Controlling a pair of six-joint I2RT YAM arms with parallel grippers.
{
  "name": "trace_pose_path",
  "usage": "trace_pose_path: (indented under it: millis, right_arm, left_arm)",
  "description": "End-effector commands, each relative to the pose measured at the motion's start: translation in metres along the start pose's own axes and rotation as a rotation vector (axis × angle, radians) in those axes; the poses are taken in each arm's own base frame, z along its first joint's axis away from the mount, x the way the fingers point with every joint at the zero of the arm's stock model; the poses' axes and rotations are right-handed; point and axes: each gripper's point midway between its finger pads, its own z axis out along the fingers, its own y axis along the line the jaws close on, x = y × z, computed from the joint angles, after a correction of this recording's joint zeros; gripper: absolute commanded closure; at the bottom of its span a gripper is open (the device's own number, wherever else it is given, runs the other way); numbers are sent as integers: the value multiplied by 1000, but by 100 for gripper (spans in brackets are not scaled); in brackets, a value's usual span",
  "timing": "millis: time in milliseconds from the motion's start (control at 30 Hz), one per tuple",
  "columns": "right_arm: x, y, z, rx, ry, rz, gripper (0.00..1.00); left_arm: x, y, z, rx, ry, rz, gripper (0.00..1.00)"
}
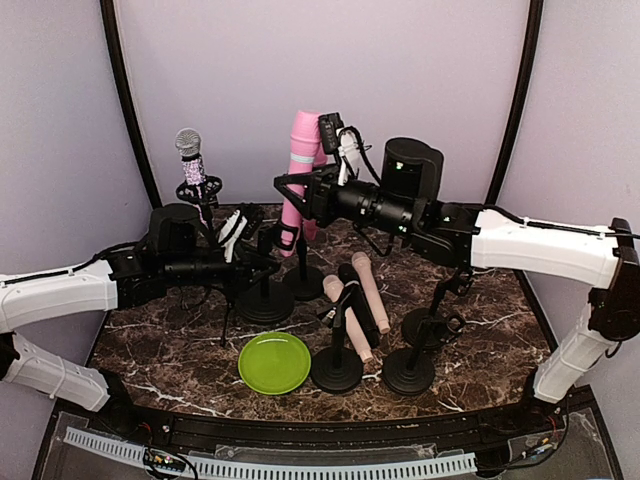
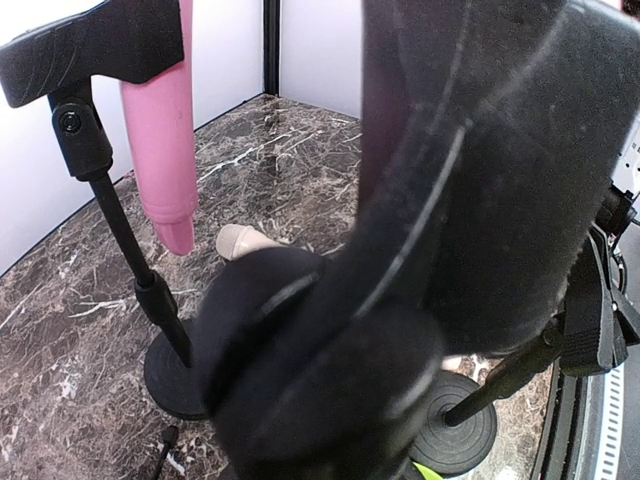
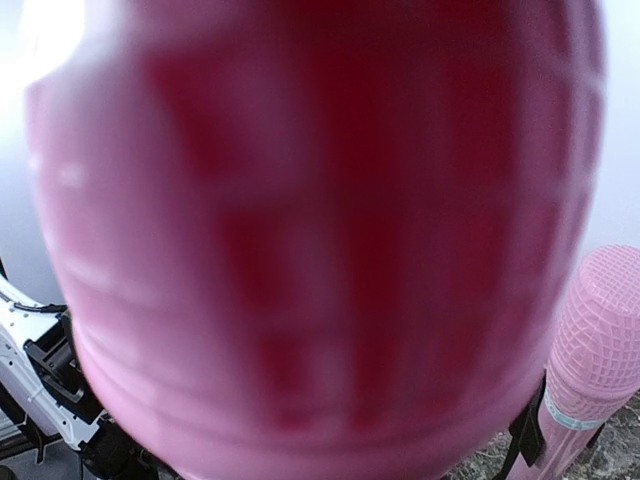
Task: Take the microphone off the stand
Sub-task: Remove the microphone from the microphone stand.
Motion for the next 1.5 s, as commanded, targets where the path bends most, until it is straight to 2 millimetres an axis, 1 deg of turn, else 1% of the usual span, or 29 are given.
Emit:
trace_pose_path:
  millis: [0,167,233,333,433,533,600,700,867,1000,1033,1100,1167,1467]
  right_arm:
    - [-47,3,-22,-116,-138,10,96]
    - [-50,21,-30,-269,-141,-6,96]
    - [-50,25,-34,-307,-145,-1,95]
    - [-52,28,-39,-349,-159,11,94]
    - [-54,26,-41,-352,-169,20,94]
    - [-54,19,-39,-306,-169,28,95]
    - [-53,9,-35,-247,-163,39,96]
    - [-50,-8,-31,-151,-149,63,97]
    - [-47,-24,-29,-56,-144,85,97]
    - [-43,-51,-30,124,-135,92,97]
    - [-41,-55,-30,156,-131,89,97]
    - [-40,-57,-30,187,-125,78,95]
    - [-41,-55,-29,195,-122,68,95]
    - [-48,-44,-32,139,-140,63,94]
  left_arm:
    - [-34,-9,-11,36,-114,65,100]
    - [-34,-16,-11,75,-119,72,100]
    - [-33,-18,-10,86,-118,74,100]
    - [-33,-19,-10,92,-116,73,100]
    - [-33,-19,-9,94,-115,72,100]
    - [-32,-19,-9,95,-113,74,100]
    - [-32,-18,-9,92,-114,72,100]
    - [-32,-15,-9,70,-112,69,100]
    - [-31,-6,-8,20,-106,56,100]
    - [-31,-3,-8,2,-102,49,100]
    - [-31,-2,-8,0,-100,48,100]
    - [-31,-1,-8,-6,-99,46,100]
    - [-30,0,-7,-13,-94,44,100]
    - [-28,0,-6,-13,-85,40,100]
